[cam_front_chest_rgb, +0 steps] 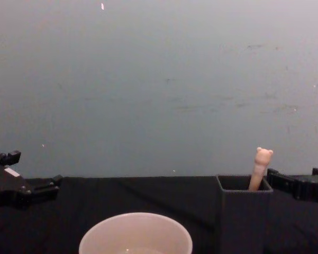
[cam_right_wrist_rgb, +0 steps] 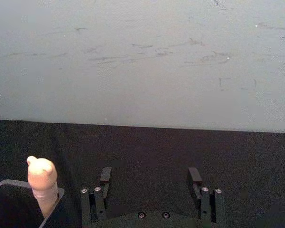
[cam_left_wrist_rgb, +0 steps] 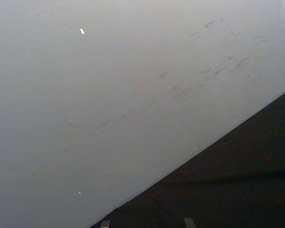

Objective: Pick up the stirring spoon with one hand, stir inside the cup, then place it back in its original position.

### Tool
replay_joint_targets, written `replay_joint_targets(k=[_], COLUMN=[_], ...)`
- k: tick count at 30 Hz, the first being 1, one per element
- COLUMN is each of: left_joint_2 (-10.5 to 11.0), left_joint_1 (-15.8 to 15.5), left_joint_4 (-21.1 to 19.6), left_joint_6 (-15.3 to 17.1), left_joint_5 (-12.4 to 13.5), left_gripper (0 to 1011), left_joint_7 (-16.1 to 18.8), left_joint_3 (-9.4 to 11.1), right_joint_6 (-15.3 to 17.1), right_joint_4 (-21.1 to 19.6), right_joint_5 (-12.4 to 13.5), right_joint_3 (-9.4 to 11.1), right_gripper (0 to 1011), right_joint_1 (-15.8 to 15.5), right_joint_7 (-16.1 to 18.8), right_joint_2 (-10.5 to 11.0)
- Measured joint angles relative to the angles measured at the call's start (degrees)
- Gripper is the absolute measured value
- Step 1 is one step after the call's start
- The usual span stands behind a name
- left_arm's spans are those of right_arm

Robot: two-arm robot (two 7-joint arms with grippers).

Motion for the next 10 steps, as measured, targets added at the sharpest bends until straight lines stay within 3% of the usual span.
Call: replay_joint_targets(k=[10], left_joint_2=[0.0], left_joint_1=[0.0], left_joint_4=[0.0], left_joint_6=[0.0], left_joint_5=[0.0], left_gripper=[1001], left_joint_7=[0.0], left_joint_3=[0.0], right_joint_6=[0.0], right_joint_4=[0.0], right_joint_5=[0.0], right_joint_3=[0.0], right_gripper=[1000], right_joint_1=[0.0], right_joint_7=[0.0], right_joint_2=[0.0])
